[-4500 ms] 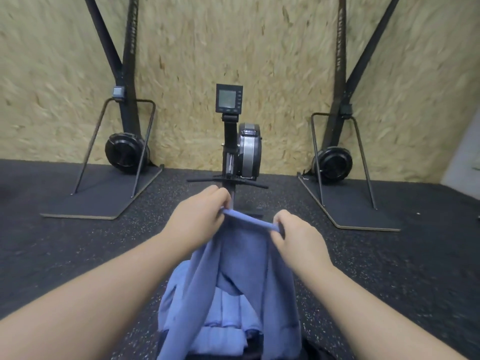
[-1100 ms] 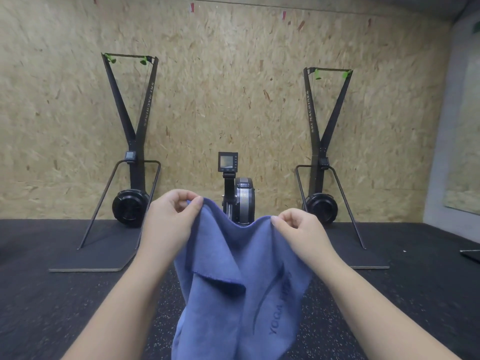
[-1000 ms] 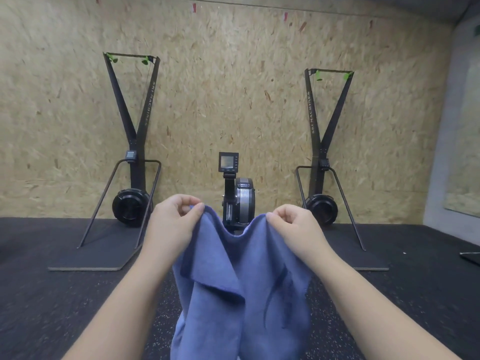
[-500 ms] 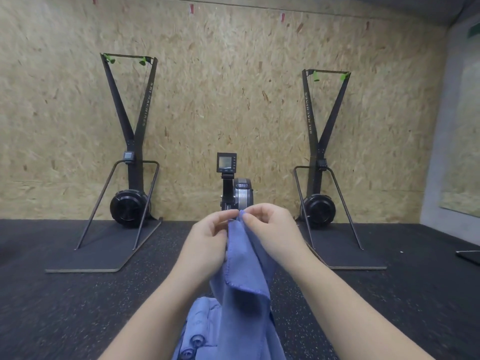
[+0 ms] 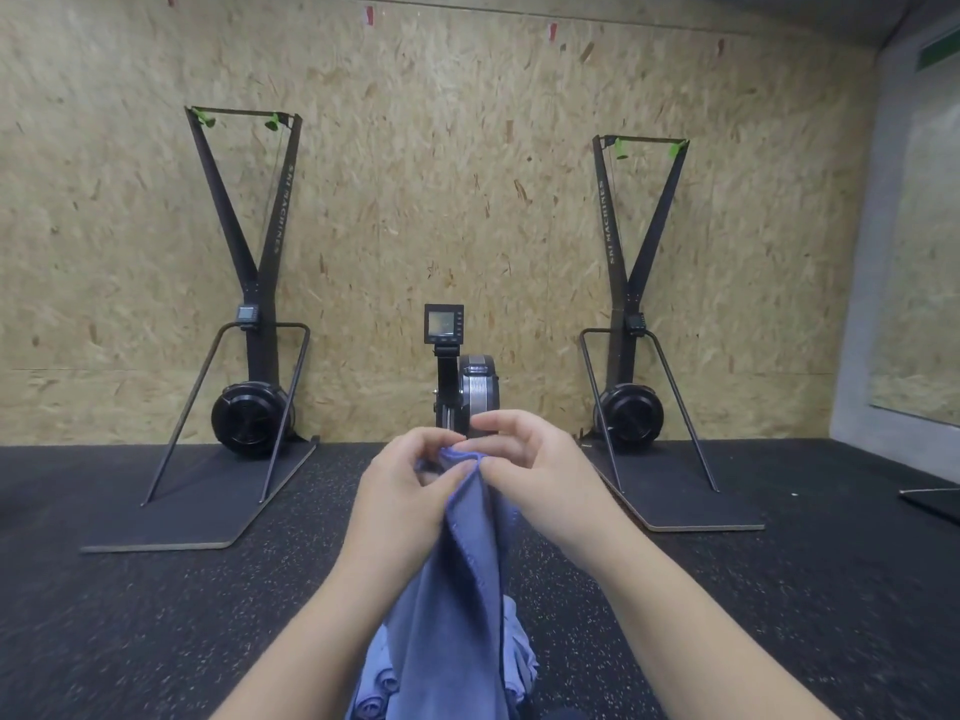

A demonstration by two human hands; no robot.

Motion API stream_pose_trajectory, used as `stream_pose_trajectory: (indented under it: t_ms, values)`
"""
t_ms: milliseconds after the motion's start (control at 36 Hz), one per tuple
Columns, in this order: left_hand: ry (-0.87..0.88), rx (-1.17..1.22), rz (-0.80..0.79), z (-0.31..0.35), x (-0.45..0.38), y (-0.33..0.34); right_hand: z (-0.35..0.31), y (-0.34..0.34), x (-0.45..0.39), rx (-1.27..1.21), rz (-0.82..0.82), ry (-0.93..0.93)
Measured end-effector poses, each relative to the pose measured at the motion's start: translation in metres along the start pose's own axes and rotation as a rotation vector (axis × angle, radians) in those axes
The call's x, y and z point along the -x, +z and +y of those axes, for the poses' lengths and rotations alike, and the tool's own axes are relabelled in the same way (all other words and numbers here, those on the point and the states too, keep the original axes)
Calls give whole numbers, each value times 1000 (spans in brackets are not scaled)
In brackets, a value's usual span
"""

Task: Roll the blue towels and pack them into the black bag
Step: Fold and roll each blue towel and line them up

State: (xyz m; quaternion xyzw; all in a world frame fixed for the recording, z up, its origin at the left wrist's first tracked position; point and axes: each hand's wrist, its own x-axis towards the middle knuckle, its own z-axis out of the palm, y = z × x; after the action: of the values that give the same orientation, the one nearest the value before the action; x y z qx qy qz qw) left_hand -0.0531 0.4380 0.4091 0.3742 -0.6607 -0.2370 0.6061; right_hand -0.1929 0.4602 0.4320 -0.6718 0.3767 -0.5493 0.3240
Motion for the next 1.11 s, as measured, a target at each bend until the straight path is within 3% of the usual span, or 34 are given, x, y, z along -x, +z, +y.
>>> stream_pose_trajectory:
  t_ms: [306,583,806,1111]
  values:
    - [51,-31,162,6,-1,-7,11,3,5,186,70,-16]
    - [179,0,-88,15,2,-10,4,2,1,100,167,-64]
    - [236,-101,-3,10,-3,-9,3,1,0,123,190,-54]
    - [298,-242,-75,16,-1,-10,1,-6,5,213,76,-40]
